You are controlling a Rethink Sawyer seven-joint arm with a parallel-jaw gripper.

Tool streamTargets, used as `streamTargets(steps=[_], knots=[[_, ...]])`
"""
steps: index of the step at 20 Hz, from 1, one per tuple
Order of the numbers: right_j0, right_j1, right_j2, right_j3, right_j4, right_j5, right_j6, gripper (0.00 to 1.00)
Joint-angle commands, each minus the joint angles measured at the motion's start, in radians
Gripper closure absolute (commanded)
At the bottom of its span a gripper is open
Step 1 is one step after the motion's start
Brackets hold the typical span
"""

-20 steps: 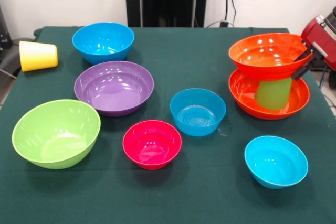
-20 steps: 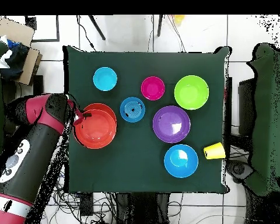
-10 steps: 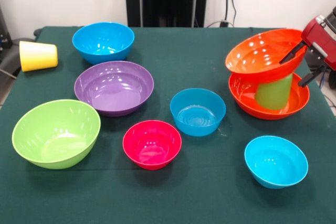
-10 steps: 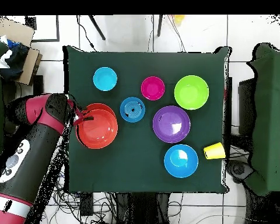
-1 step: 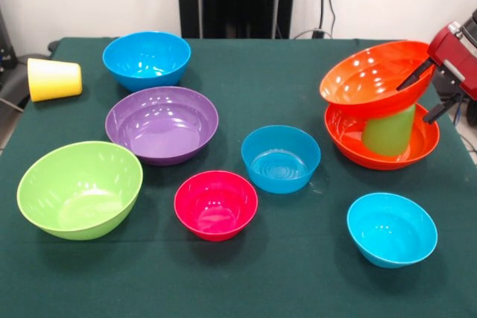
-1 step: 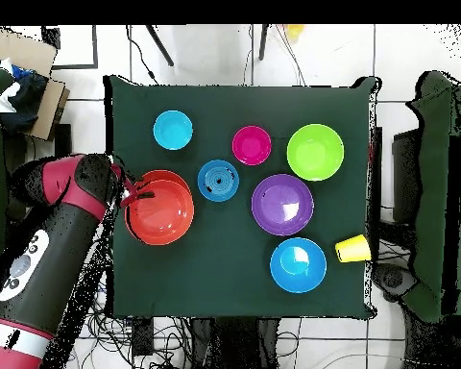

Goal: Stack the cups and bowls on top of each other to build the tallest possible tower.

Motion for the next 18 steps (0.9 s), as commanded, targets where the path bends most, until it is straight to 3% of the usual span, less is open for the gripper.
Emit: streamTargets(steps=[1, 18], knots=[[-0.03, -0.014, 0.071, 0.005, -0.047, 0.052, 0.093, 0.0], [-0.027, -0.014, 0.067, 0.012, -0.048, 0.044, 0.092, 0.0]])
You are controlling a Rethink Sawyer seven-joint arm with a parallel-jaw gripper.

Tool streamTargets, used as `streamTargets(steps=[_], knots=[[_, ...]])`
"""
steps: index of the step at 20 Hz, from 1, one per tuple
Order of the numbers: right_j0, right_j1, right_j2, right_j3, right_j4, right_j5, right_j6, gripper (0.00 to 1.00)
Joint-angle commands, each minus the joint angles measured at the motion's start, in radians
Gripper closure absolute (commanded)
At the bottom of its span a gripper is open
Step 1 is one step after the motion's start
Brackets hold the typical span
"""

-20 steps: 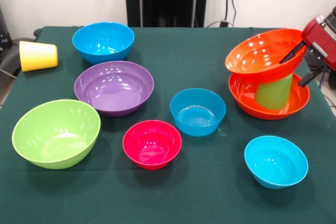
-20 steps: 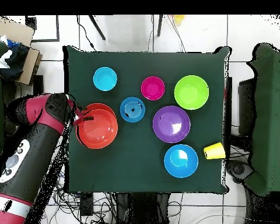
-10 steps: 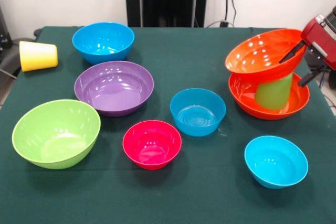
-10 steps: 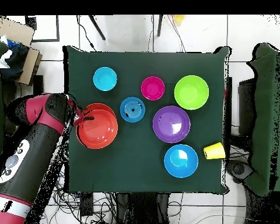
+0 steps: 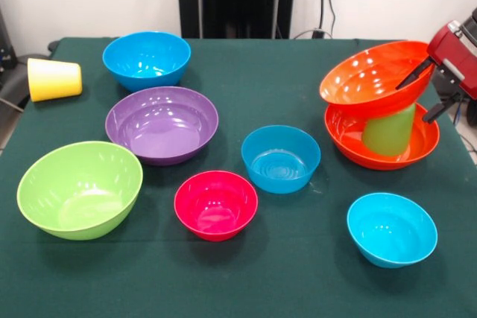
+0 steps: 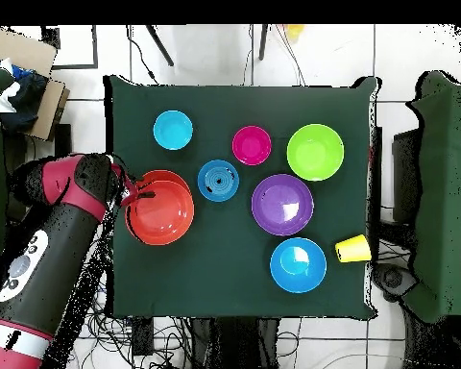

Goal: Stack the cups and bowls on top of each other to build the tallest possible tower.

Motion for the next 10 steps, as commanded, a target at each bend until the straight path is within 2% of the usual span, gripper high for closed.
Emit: streamTargets(steps=[1, 6, 10], knots=[[-0.026, -0.013, 0.073, 0.012, -0.048, 0.044, 0.093, 0.0], [-0.023, -0.024, 0.07, 0.015, -0.049, 0.063, 0.09, 0.0], [-0.01, -0.068, 0.072, 0.059, -0.059, 0.077, 0.064, 0.0]])
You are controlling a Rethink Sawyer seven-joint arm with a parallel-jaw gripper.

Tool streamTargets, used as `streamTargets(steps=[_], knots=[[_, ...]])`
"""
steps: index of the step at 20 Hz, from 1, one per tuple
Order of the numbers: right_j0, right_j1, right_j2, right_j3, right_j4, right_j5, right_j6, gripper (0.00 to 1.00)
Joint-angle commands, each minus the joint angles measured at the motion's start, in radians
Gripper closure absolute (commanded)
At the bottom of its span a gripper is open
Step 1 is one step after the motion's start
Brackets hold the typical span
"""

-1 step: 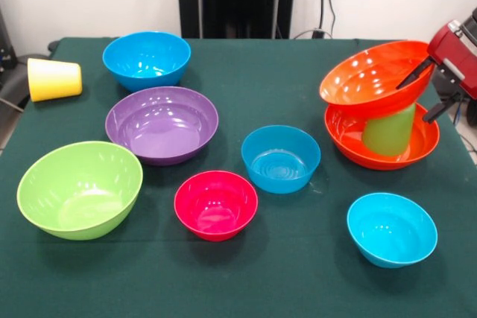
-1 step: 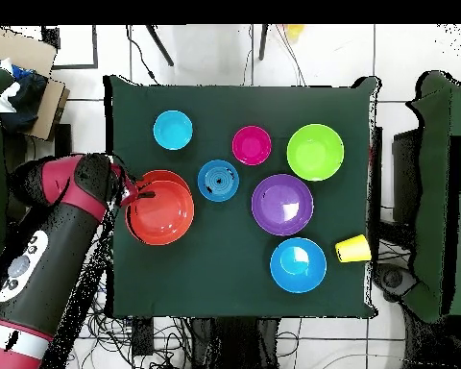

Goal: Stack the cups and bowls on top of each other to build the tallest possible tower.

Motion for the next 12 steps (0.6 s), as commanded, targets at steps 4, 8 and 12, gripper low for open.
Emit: streamTargets(steps=[4, 8, 12], knots=[[-0.004, -0.101, 0.072, 0.093, -0.071, 0.091, 0.039, 0.0], [-0.006, -0.116, 0.076, 0.105, -0.078, 0.091, 0.029, 0.0], [-0.011, -0.157, 0.091, 0.129, -0.084, 0.103, -0.003, 0.0]])
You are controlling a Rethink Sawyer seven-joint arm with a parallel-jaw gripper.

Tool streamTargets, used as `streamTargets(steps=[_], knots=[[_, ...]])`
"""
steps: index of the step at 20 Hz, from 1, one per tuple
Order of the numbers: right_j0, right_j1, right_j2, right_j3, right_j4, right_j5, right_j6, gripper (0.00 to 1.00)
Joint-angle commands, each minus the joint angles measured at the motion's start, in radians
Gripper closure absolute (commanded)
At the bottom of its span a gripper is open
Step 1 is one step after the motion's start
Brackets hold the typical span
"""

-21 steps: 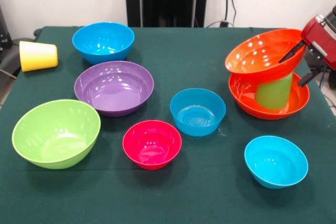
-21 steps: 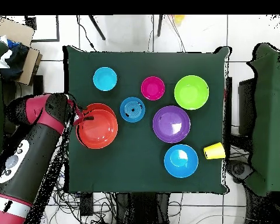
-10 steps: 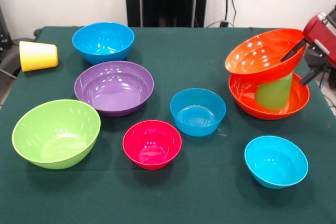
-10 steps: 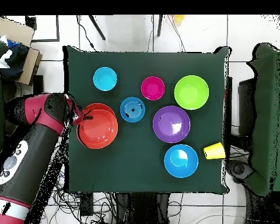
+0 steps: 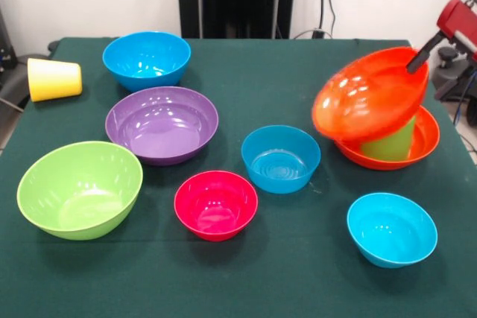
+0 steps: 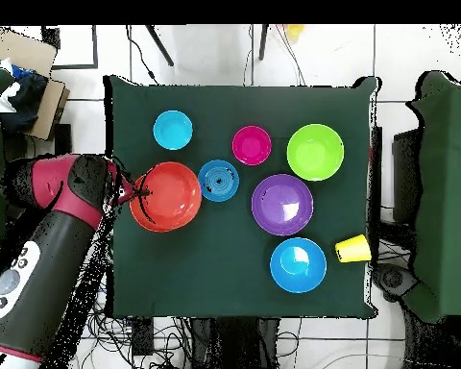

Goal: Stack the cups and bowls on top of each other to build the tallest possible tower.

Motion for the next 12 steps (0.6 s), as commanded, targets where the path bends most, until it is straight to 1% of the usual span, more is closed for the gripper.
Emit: streamTargets(steps=[1, 4, 12], knots=[[-0.014, -0.082, 0.094, 0.087, -0.086, 0.11, -0.013, 0.0], [-0.012, -0.104, 0.104, 0.113, -0.09, 0.101, -0.022, 0.0], [-0.019, -0.102, 0.125, 0.119, -0.11, 0.072, -0.008, 0.0]])
